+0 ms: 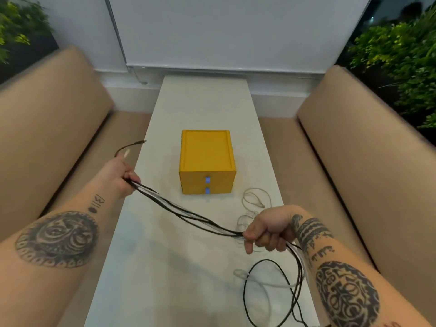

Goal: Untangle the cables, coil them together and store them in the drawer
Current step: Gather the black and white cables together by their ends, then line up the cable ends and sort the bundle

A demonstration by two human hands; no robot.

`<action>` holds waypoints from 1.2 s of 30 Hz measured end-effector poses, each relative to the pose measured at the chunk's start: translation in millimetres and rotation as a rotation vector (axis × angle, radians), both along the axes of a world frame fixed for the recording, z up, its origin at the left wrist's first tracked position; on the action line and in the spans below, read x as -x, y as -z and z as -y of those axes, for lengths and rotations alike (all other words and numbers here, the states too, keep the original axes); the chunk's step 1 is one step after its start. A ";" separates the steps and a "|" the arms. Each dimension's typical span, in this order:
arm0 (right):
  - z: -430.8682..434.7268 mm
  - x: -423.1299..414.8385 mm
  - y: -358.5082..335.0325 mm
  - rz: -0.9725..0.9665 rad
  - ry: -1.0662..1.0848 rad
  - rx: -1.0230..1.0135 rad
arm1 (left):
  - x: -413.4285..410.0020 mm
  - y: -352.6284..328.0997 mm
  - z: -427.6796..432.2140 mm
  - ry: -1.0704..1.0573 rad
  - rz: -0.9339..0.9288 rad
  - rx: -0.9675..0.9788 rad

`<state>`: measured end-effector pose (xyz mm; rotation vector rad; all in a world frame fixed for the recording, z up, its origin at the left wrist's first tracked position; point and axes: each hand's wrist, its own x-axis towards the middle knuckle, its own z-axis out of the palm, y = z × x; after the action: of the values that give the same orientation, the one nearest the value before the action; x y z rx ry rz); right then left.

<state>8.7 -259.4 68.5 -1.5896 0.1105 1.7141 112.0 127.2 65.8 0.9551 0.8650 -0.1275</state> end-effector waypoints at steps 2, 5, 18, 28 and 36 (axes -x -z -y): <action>1.5 10.6 23.4 -0.067 -0.024 0.016 | 0.7 4.2 8.2 0.037 -0.028 -0.020; 5.7 25.8 54.3 -0.149 -0.048 0.009 | 5.9 11.7 20.3 0.200 -0.061 0.004; 31.6 11.7 81.4 -0.001 0.100 -0.163 | -9.0 -22.4 46.6 0.197 0.117 -0.029; 52.8 -64.9 84.7 0.612 0.905 0.130 | -9.4 -54.7 47.4 0.191 0.215 -0.004; 50.1 -108.4 132.2 1.066 0.200 0.670 | 0.0 -46.6 48.9 0.201 0.108 -0.094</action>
<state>117.1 -309.5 -63.7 -2.6696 0.3080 0.5038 112.0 78.3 112.5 1.1257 0.6798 -0.2070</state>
